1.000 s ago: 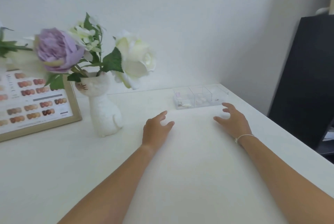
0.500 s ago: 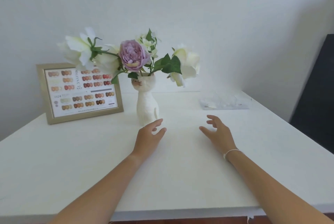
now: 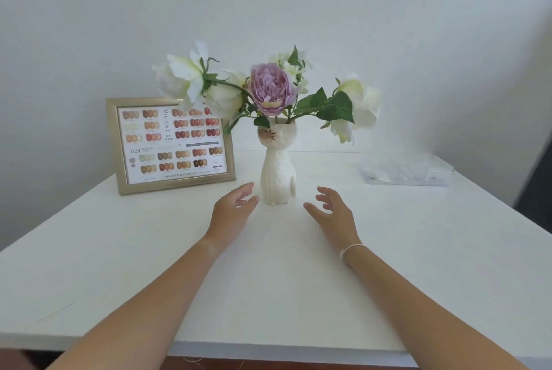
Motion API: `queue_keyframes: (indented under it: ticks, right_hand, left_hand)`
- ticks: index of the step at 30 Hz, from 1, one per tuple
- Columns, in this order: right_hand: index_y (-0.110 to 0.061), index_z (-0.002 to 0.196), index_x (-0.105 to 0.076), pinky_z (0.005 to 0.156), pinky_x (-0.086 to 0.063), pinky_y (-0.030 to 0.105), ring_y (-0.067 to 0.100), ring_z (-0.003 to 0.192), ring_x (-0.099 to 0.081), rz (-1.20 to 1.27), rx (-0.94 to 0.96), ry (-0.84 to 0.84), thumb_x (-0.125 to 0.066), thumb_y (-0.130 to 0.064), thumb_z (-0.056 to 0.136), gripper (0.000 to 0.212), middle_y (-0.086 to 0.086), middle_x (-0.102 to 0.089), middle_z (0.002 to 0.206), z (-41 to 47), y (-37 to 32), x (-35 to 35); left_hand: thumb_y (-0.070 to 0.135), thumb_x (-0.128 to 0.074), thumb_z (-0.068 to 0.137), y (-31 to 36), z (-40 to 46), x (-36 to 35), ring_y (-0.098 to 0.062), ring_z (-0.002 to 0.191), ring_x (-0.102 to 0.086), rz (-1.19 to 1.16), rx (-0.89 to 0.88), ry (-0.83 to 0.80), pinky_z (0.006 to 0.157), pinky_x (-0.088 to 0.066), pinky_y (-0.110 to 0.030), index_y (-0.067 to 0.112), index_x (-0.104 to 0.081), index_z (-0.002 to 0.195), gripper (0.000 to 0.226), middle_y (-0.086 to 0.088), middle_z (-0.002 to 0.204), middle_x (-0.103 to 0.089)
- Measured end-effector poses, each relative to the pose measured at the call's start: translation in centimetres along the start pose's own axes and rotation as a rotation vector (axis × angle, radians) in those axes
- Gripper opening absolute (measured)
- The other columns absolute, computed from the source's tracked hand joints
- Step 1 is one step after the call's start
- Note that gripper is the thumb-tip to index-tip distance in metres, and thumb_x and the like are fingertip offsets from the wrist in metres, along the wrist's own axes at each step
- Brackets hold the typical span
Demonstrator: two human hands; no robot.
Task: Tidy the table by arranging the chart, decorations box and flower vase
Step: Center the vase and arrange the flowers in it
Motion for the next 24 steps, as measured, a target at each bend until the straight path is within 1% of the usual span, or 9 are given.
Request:
queue_keyframes:
  ticks: [2,4,8,12,15,18,20,22,24]
  right_hand:
    - [-0.030,0.122,-0.048,0.085,-0.036,0.023,0.014,0.106,-0.049,0.024,-0.001,-0.006,-0.068,-0.033,0.080,0.047,-0.008,-0.055,0.116,0.4,-0.3,-1.1]
    - [-0.030,0.124,-0.047,0.085,-0.036,0.023,0.013,0.106,-0.049,0.034,0.006,-0.014,-0.068,-0.033,0.080,0.050,-0.009,-0.053,0.119,0.9,-0.5,-2.1]
    - [-0.028,0.130,-0.043,0.086,-0.036,0.023,0.012,0.107,-0.048,0.045,0.016,-0.022,-0.067,-0.033,0.081,0.056,-0.010,-0.048,0.132,2.2,-0.9,-3.6]
    - [-0.029,0.135,-0.039,0.091,-0.037,0.024,0.010,0.111,-0.045,0.080,0.017,-0.015,-0.068,-0.033,0.080,0.062,-0.011,-0.042,0.139,3.2,-0.9,-4.5]
    - [-0.028,0.137,-0.037,0.092,-0.036,0.023,0.009,0.111,-0.044,0.100,0.020,-0.009,-0.067,-0.032,0.081,0.064,-0.010,-0.040,0.141,3.9,-1.0,-5.0]
    - [-0.028,0.137,-0.036,0.090,-0.035,0.022,0.009,0.110,-0.043,0.110,0.023,-0.012,-0.067,-0.032,0.082,0.063,-0.010,-0.039,0.141,4.4,-0.9,-5.3]
    - [-0.028,0.137,-0.037,0.090,-0.035,0.021,0.008,0.112,-0.044,0.118,0.024,-0.017,-0.067,-0.032,0.082,0.063,-0.011,-0.040,0.141,4.6,-0.9,-5.5]
    - [-0.028,0.135,-0.039,0.089,-0.035,0.020,0.010,0.114,-0.046,0.136,0.027,-0.021,-0.067,-0.032,0.081,0.061,-0.012,-0.042,0.139,4.8,-1.0,-5.7]
    - [-0.029,0.132,-0.042,0.088,-0.037,0.020,0.012,0.116,-0.048,0.158,0.037,-0.025,-0.067,-0.030,0.081,0.056,-0.012,-0.045,0.137,5.0,-1.0,-5.9]
  left_hand:
    - [0.026,-0.058,0.089,-0.3,0.8,0.2,-0.009,0.105,-0.055,-0.026,0.009,-0.013,0.092,-0.039,-0.022,0.021,-0.051,0.131,0.043,0.001,0.133,-0.055]
    - [0.026,-0.058,0.089,-0.6,1.5,0.2,-0.011,0.110,-0.055,-0.050,0.021,-0.034,0.099,-0.043,-0.030,0.023,-0.050,0.132,0.044,0.001,0.135,-0.053]
    - [0.027,-0.057,0.089,-0.9,2.9,-0.2,-0.012,0.113,-0.054,-0.086,0.033,-0.076,0.104,-0.043,-0.039,0.025,-0.047,0.134,0.046,0.000,0.138,-0.049]
    - [0.026,-0.056,0.090,-1.3,4.3,-1.0,-0.012,0.116,-0.053,-0.116,0.051,-0.119,0.101,-0.045,-0.036,0.026,-0.045,0.136,0.047,-0.001,0.141,-0.046]
    - [0.026,-0.055,0.090,-1.4,5.3,-1.8,-0.005,0.108,-0.054,-0.140,0.059,-0.157,0.095,-0.047,-0.029,0.028,-0.042,0.137,0.049,0.001,0.143,-0.043]
    - [0.026,-0.054,0.091,-1.6,6.1,-2.5,0.002,0.105,-0.052,-0.178,0.058,-0.196,0.096,-0.046,-0.030,0.031,-0.040,0.138,0.050,0.002,0.146,-0.040]
    - [0.025,-0.053,0.091,-1.7,6.5,-2.8,0.001,0.111,-0.049,-0.212,0.058,-0.213,0.097,-0.045,-0.031,0.033,-0.039,0.138,0.049,0.004,0.147,-0.038]
    - [0.023,-0.053,0.092,-1.8,6.8,-2.9,-0.005,0.123,-0.045,-0.246,0.057,-0.228,0.098,-0.045,-0.032,0.035,-0.040,0.137,0.048,0.006,0.146,-0.039]
    - [0.022,-0.052,0.092,-1.9,6.9,-3.2,-0.009,0.127,-0.045,-0.266,0.050,-0.250,0.099,-0.045,-0.033,0.037,-0.043,0.135,0.047,0.011,0.145,-0.042]
Point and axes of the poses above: each hand's wrist, its own z-axis towards the middle knuckle, its own x-axis out of the back of the hand, y = z × x, the point moved 8 cm from there along z, towards the middle knuckle
